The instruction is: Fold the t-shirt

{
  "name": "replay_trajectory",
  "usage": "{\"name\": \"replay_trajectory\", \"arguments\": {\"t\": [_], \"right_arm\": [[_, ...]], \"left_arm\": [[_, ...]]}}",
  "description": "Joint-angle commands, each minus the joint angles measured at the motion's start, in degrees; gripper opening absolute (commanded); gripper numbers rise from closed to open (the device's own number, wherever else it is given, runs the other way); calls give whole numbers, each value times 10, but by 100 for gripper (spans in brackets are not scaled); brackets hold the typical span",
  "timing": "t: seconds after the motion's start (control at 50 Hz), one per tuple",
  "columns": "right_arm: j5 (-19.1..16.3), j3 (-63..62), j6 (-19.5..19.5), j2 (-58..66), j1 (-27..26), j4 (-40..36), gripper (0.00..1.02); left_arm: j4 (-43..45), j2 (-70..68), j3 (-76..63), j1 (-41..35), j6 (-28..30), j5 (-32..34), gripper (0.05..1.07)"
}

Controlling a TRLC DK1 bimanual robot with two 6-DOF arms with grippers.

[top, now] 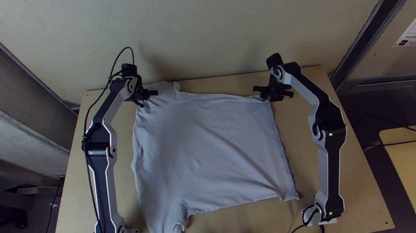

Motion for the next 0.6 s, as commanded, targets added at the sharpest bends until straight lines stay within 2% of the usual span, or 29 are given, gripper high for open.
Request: {"name": "replay_trajectory", "arguments": {"t": [0.0,0.18,0.32,0.58], "right_arm": [[-2,13,10,15,6,-9,23],[2,14,9,11,10,-10,23],[8,19,1,14,13,-9,2],[32,78,-2,24,15,-9,2]], "left_arm": [[-13,-10,-12,13,7,-5,8],[-13,-7,-13,13,6,-5,8],[-13,-6,-13,13,4,-5,8],[1,-24,-12,16,0,1,8]]}}
